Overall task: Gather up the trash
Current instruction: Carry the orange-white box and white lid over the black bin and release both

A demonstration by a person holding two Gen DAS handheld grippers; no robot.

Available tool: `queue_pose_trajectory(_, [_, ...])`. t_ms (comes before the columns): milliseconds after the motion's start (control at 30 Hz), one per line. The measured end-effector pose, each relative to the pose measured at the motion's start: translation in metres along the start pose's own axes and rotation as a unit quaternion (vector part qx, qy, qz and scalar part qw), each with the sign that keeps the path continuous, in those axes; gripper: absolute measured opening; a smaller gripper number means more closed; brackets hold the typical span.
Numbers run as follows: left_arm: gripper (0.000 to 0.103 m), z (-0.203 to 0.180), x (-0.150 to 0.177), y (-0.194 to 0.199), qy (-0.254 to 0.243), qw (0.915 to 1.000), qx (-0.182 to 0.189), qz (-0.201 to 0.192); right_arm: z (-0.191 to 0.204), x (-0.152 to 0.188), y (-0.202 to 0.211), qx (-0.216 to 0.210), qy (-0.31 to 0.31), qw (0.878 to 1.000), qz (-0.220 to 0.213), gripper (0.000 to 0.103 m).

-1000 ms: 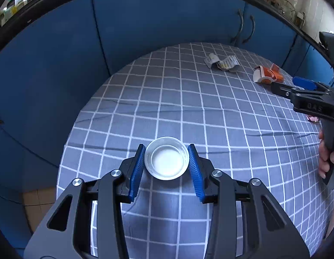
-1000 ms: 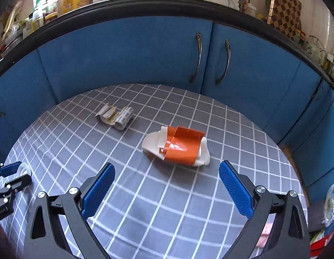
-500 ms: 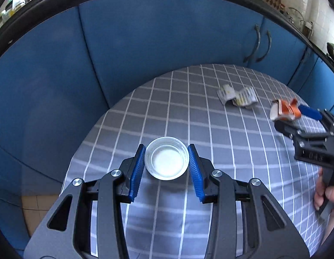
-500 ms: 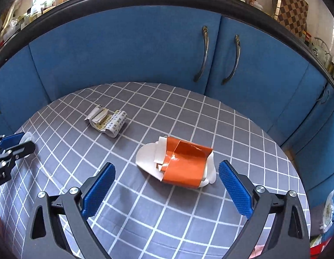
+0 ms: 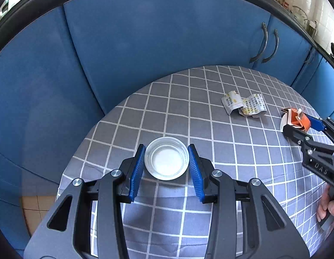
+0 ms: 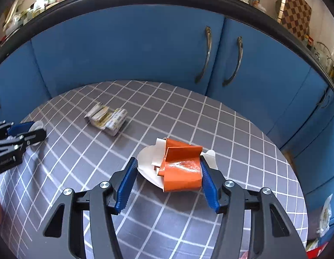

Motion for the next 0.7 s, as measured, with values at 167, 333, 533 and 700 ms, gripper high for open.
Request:
queue_pose_trajectory(167, [0.041,-0.008,0.0,0.009,-0.006,1.0,0.004,-0.004,0.008,0.008,0.022,-0.002,0.012,1.0,-0.007,0.053])
queue_pose_trajectory(333, [0.041,-0.02,0.006,0.03,-0.015,0.9997,0.015,-0.011,0.016,0.019,0.058,0.0,0.022,1.0,-0.016,0.053])
queue_pose_trajectory(533, [0.041,-0.041,0.012,0.071,-0.036,0.9986,0.027,-0.029,0.022,0.037,0.119,0.004,0.042,0.999,-0.035,0.053])
queue_pose_trajectory(700, [0.041,-0.064,0.019,0.105,-0.057,0.9966,0.04,-0.044,0.024,0.05,0.167,0.02,0.068,0.996,-0.053,0.053])
Point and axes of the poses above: each gripper's, at about its wrist camera, not at the fingertips, and y roughly against the way its jaws point, z to its left, x to its underside, the point moved 8 cm from there along -y, roughly the way its jaws point, and after that the axes turned 3 degrees about -z, right-handed, at the moved point
